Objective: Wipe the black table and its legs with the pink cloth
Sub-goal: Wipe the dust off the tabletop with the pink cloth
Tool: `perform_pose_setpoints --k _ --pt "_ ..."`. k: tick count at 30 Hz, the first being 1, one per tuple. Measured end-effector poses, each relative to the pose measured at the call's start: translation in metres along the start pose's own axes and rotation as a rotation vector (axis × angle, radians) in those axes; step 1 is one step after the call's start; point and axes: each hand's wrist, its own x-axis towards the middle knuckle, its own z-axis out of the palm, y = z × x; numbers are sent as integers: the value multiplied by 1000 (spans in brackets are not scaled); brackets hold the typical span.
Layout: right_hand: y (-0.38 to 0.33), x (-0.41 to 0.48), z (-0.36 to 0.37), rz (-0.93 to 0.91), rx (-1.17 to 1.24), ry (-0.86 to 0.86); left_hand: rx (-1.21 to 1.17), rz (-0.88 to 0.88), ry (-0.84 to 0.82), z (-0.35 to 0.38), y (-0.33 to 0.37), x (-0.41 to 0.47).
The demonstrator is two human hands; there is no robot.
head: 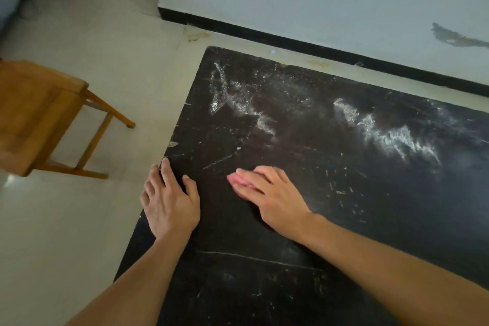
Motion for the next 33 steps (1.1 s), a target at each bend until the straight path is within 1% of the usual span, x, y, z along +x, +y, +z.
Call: perform_pose_setpoints --k 1,2,3,5,6,7,8,9,11,13,14,15,16,17,18,19,20,21,23,24,25,26,28,29,30,31,32,33 --pt "18 9 2 28 6 9 0 1 5 0 1 1" --pt "40 24 0 136 -3 32 0 1 8 1 1 2" --pt "67 41 -7 278 -32 63 2 1 11 2 1 4" --pt "120 69 -34 554 -91 50 9 -3 13 3 0 3" --pt "136 77 -46 630 -79 65 14 -7 16 3 -2 3" --pt "140 81 -56 653 -72 100 20 -8 19 4 -2 3" --pt "133 83 -62 631 -83 138 25 -9 21 4 -3 3" --pt "118 80 -64 536 -94 175 28 -9 19 4 -3 3" --pt "70 62 -46 267 -36 198 22 -11 8 3 -2 2" --pt "17 33 -13 6 36 103 16 -10 0 2 0 0" --pt "1 25 1 -102 46 48 17 -9 3 1 1 0" --pt "-2 25 9 -171 51 -6 21 -9 6 1 1 -1" --pt "8 34 13 -176 63 -8 26 -6 6 2 1 0" --pt "27 51 14 -86 74 6 27 -5 3 2 1 1" --pt "49 73 12 67 65 58 28 -8 -1 3 1 3" --pt "76 95 1 247 4 98 31 -12 -5 3 1 4" --pt "102 113 -13 415 -69 74 39 -14 -8 4 0 3" --pt "121 126 -27 537 -101 40 46 -12 -9 4 -1 2" --pt "126 135 -48 637 -104 58 58 -7 -25 3 -1 1" --pt "114 135 -54 631 -110 88 62 -8 -44 2 0 2" --pt "96 131 -52 556 -111 125 66 -10 -62 1 0 2" --pt "71 124 -43 435 -90 144 68 -9 -77 0 1 2" --pt "23 103 -10 153 -15 56 60 5 -100 -3 2 1" --pt "12 96 3 53 -6 3 62 16 -109 -3 1 1" --pt "14 96 10 24 -6 -28 71 24 -115 -3 0 1" --pt "27 104 12 78 -17 -11 78 31 -114 -3 -1 2" --pt "46 117 11 215 -33 35 75 36 -107 -2 -2 4" --pt "66 132 6 394 -69 98 63 41 -97 0 -2 6"
